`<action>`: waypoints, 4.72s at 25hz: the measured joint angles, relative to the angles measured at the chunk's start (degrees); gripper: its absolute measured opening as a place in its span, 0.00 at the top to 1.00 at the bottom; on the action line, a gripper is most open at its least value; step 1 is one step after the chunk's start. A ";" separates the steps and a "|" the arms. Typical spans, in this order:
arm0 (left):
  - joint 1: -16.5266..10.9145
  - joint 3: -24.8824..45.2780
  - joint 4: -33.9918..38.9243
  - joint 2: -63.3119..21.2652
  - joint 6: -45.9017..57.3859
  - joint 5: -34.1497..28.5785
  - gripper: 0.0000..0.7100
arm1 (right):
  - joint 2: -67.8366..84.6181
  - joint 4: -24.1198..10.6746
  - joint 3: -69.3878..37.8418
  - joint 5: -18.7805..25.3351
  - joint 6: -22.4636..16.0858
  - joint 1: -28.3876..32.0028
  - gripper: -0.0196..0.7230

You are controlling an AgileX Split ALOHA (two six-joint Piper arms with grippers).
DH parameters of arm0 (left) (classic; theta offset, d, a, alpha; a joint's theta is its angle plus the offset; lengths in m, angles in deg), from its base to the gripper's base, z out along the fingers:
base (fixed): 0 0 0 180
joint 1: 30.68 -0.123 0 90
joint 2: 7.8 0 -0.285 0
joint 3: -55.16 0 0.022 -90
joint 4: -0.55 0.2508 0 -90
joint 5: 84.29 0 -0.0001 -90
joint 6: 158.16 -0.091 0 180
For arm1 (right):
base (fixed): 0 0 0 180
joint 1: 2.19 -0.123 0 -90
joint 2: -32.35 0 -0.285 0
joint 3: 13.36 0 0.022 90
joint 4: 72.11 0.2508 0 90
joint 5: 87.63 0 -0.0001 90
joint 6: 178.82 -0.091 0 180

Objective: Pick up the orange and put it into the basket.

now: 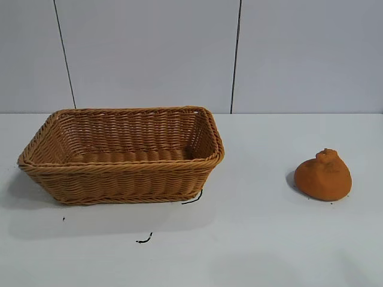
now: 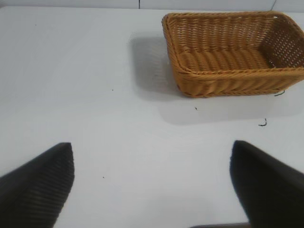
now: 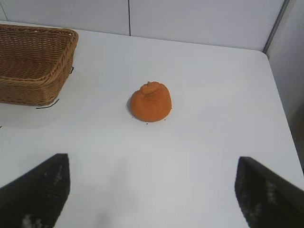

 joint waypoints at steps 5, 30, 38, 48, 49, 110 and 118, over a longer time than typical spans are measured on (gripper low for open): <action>0.00 0.00 0.00 0.00 0.00 0.00 0.10 | 0.00 0.00 0.00 0.00 0.00 0.00 0.06; 0.00 0.00 0.00 0.00 0.00 -0.01 0.10 | -73.70 2.39 33.27 -5.17 -0.71 0.00 0.06; 0.00 0.00 0.00 0.00 0.00 -0.01 0.10 | -98.66 2.55 47.64 -4.74 -0.78 0.00 0.06; 0.00 0.00 0.00 0.00 0.00 -0.01 0.10 | -116.86 2.76 52.01 -7.09 -2.20 0.00 0.06; 0.00 0.00 0.00 0.00 0.00 -0.01 0.10 | -118.05 2.76 52.01 -7.70 -2.20 0.00 0.06; 0.00 0.00 0.00 0.00 0.00 0.04 0.10 | -131.63 2.96 79.33 -13.48 -3.17 -32.24 0.86; 0.00 0.00 0.00 0.00 0.00 0.04 0.10 | -131.04 2.69 79.61 -12.43 -3.17 -32.29 0.10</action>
